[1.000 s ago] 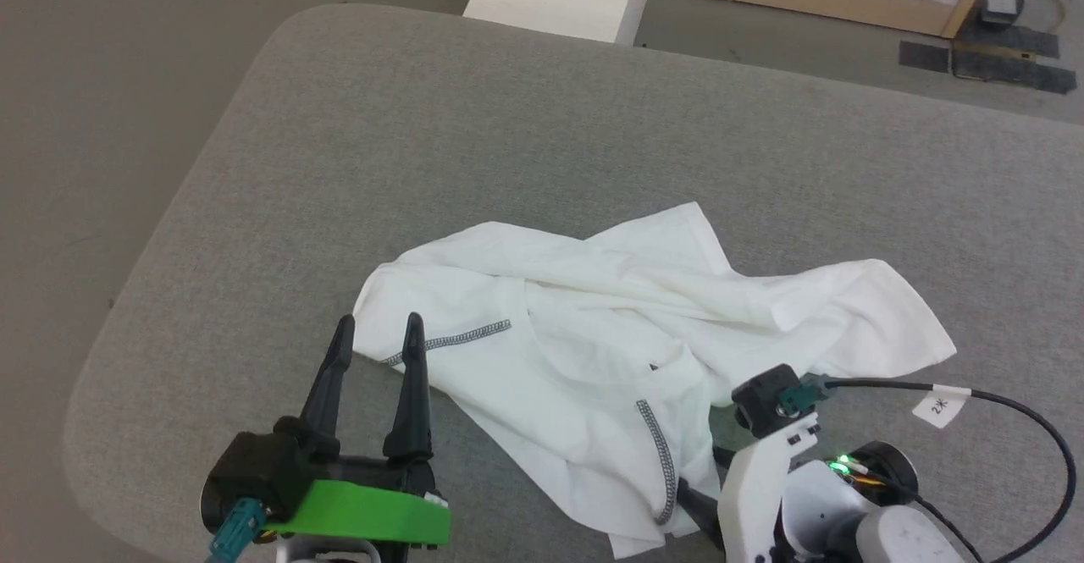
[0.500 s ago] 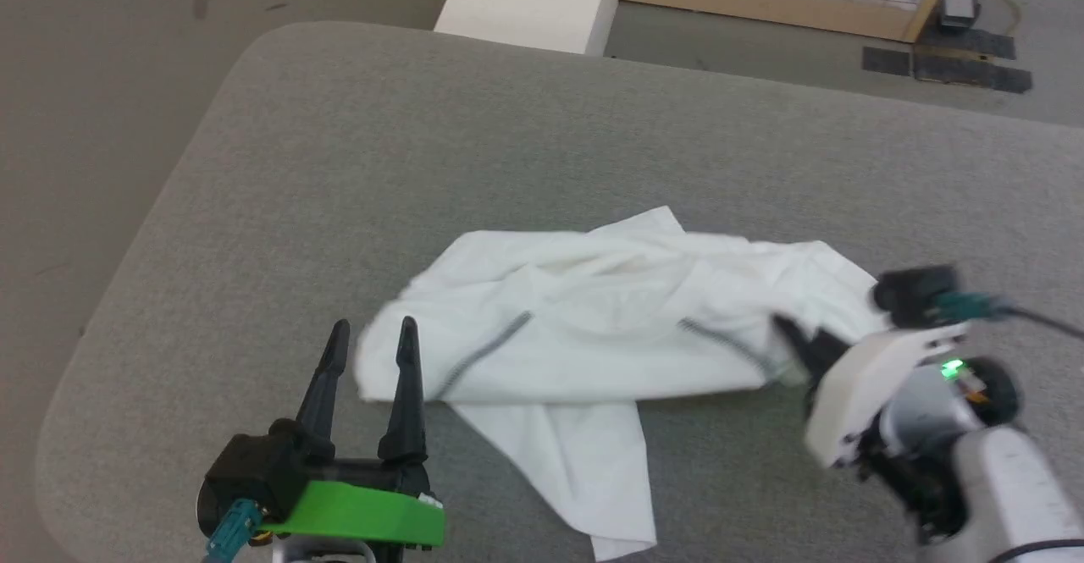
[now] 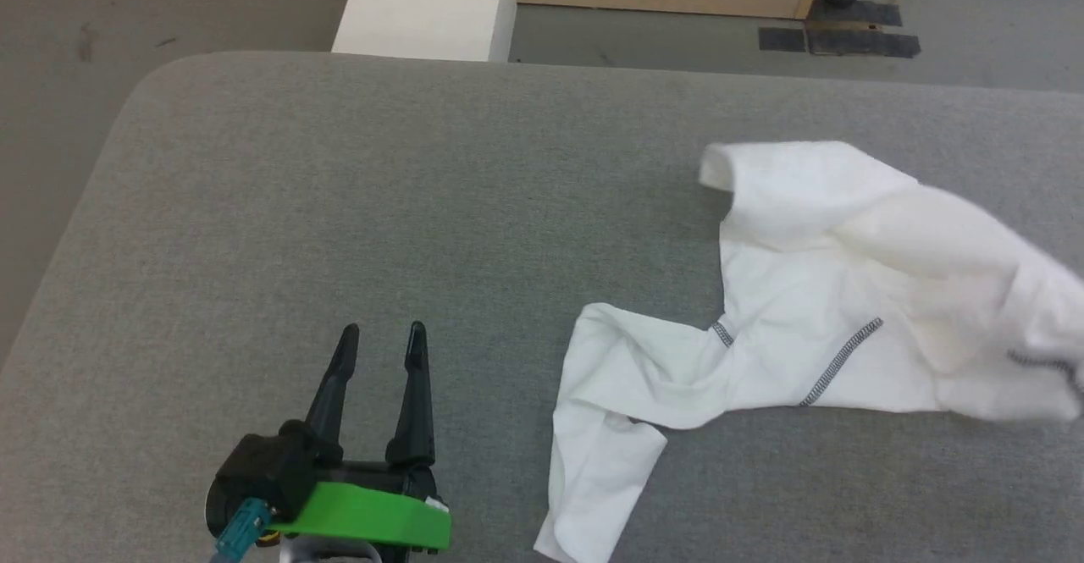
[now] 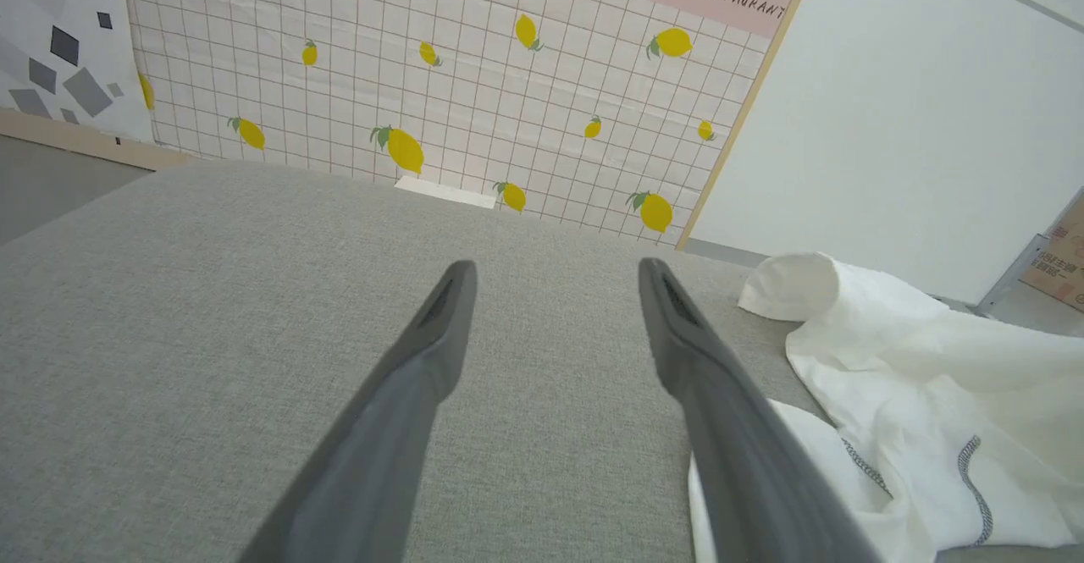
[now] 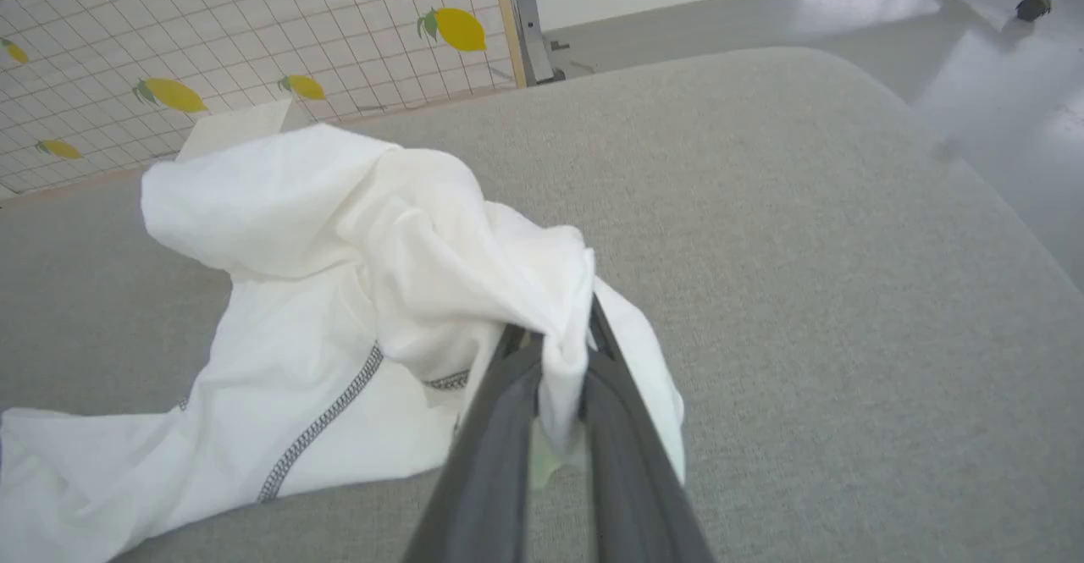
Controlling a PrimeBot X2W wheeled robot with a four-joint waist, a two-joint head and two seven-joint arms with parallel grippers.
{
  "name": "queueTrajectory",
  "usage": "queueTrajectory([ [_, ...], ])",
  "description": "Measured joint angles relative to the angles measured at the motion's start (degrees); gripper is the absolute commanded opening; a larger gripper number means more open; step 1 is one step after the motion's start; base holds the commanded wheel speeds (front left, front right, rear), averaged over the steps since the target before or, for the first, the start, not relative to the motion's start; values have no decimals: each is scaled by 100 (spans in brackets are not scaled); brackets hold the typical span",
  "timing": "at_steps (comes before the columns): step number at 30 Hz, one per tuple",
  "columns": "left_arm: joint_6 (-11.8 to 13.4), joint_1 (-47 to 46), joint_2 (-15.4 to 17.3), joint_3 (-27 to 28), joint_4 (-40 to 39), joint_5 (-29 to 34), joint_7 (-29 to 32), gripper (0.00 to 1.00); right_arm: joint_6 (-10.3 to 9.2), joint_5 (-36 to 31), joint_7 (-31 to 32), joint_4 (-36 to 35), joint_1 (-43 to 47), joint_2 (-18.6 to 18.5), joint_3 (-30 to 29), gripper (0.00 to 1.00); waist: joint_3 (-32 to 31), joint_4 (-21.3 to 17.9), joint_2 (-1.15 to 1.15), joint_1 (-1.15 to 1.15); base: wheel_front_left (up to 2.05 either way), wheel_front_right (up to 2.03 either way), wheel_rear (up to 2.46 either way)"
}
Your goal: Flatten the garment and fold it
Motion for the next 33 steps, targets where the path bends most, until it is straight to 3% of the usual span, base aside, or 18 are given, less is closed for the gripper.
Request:
queueTrajectory([
  [2, -2, -10, -1, -9, 27, 0, 0, 100, 0, 3, -1, 198, 377, 153, -64, 0, 51, -47, 0, 0, 0, 0, 0],
  [4, -13, -23, -2, -27, 112, 20, 0, 100, 0, -15, -160, 665, 742, 235, -3, 100, 106, -103, 0, 0, 0, 0, 0],
  [9, -45, -42, -2, -48, 179, 51, 0, 100, 0, -45, -482, 739, 686, 242, 153, 100, 94, -88, 0, 0, 0, 0, 0],
  [13, -45, -47, -2, -67, 207, 62, 0, 100, 0, -92, -764, 179, 343, 237, 328, 100, 69, -50, 0, 0, 0, 0, 0],
  [16, -45, -47, -3, -105, 229, 62, 0, 100, 0, -86, -694, -232, 93, 235, 697, 100, 57, 0, 0, 0, 0, 0, 0],
  [20, -46, -50, -3, -174, 271, 62, 0, 100, 0, 97, -160, -307, 28, 230, 1495, 100, 51, 102, 0, 0, 0, 0, 0],
  [27, -49, -56, -8, -257, 380, 30, -1, 100, -1, 321, 875, 460, -40, -285, 2982, 100, 33, 347, 0, 0, 0, 0, 0],
  [28, -47, -57, -11, -285, 417, 29, 0, 100, 0, 256, 1243, 1235, -362, -636, 3707, 100, -5, 558, 0, 0, 0, 0, 0],
  [33, -48, -56, -12, -330, 442, -19, 0, 100, 0, 91, 1213, 2214, -829, -726, 4097, 100, -31, 776, 0, 0, 0, 0, 0],
])
